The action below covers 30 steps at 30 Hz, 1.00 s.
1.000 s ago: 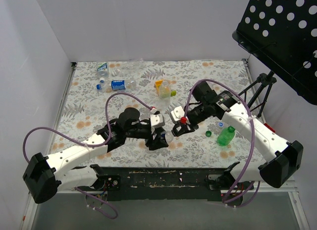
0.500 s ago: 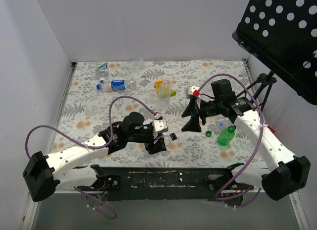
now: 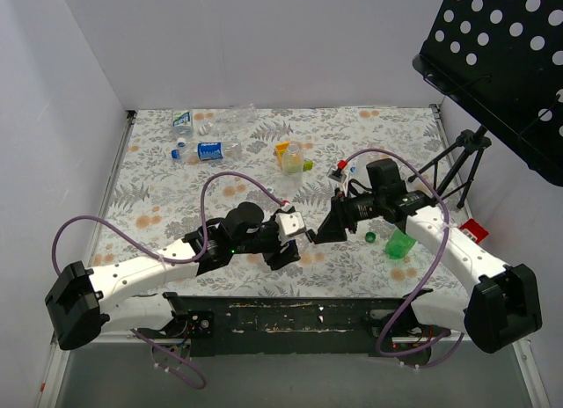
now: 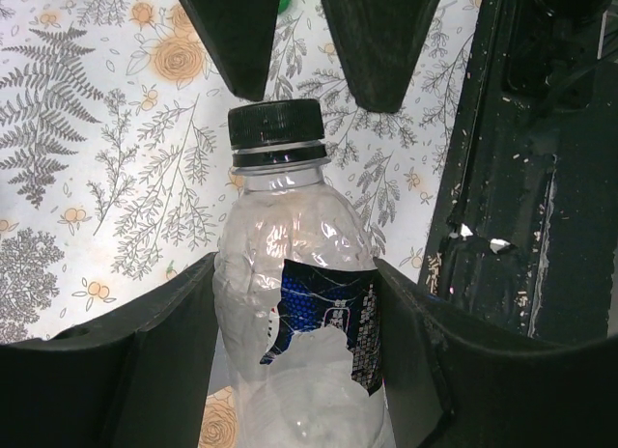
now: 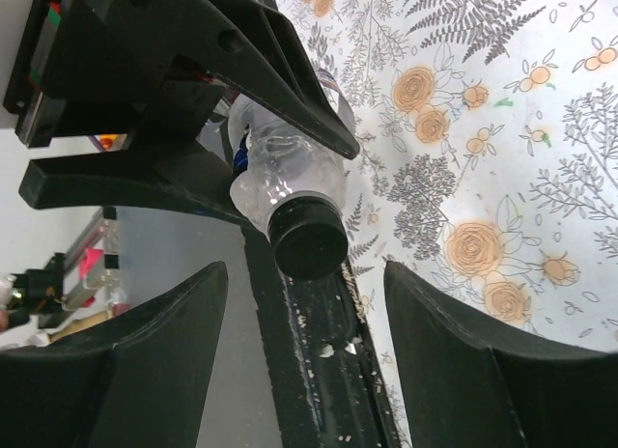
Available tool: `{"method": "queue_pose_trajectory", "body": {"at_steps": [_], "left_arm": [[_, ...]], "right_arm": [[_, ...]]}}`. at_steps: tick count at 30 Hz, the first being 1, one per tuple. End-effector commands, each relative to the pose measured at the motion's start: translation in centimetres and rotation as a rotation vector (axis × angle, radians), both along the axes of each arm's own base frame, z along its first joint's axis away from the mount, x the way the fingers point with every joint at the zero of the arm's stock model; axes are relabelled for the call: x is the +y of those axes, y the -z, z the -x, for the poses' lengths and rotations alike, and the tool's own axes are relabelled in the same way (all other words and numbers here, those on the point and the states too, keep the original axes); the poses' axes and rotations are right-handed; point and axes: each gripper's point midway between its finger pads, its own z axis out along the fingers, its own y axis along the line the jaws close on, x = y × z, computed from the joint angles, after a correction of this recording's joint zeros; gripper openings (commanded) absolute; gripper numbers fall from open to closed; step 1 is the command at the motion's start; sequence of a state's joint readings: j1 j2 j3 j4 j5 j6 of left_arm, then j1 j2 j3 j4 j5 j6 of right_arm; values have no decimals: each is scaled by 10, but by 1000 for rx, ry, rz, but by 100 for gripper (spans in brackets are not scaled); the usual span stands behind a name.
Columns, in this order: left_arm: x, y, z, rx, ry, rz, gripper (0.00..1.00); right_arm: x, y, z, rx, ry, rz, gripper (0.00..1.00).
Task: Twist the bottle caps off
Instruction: Unscrew the bottle cap from the plastic bottle.
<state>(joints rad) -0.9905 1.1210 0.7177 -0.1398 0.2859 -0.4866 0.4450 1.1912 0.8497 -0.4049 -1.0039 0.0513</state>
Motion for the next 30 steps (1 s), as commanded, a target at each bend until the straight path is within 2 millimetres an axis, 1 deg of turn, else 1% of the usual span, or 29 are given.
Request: {"method": "queue_pose_trajectory", "body": {"at_steps": [1,5,9,12,15,17,19,20,23,27,30], "left_arm": [[-10,-20,-7,-49,-2,62,0],[-12,-18,-4,-41,7,71,0],[-12,-19,-6,-45,-3,78,0],[-11,-19,-5,-44,-4,79,0],[-9,-16,-4,-46,-2,74,0],[-9,-15,-3,-47,4,72,0],[-8,-14,-3,-47,6,70,0],[-8,-13,-2,-46,8,68,0],[-8,-14,-1,-44,14,71,0],[-6,-14,1,-38,15,71,0],[-6,-14,1,-37,14,72,0]], "right_arm": [[10,-11,1,55,-9,-54,72],[15,-13,-1,99,-20,-73,68],[17,-13,-2,121,-30,-75,54],[16,-14,1,118,-43,-85,40],[15,-16,3,99,-49,-91,33],[15,-15,5,94,-53,-92,37],[15,-16,4,85,-54,-95,47],[15,-17,3,81,-54,-97,50],[15,-20,0,71,-51,-97,55],[15,-18,-3,75,-44,-88,54],[15,-16,-3,76,-39,-83,49]]}}
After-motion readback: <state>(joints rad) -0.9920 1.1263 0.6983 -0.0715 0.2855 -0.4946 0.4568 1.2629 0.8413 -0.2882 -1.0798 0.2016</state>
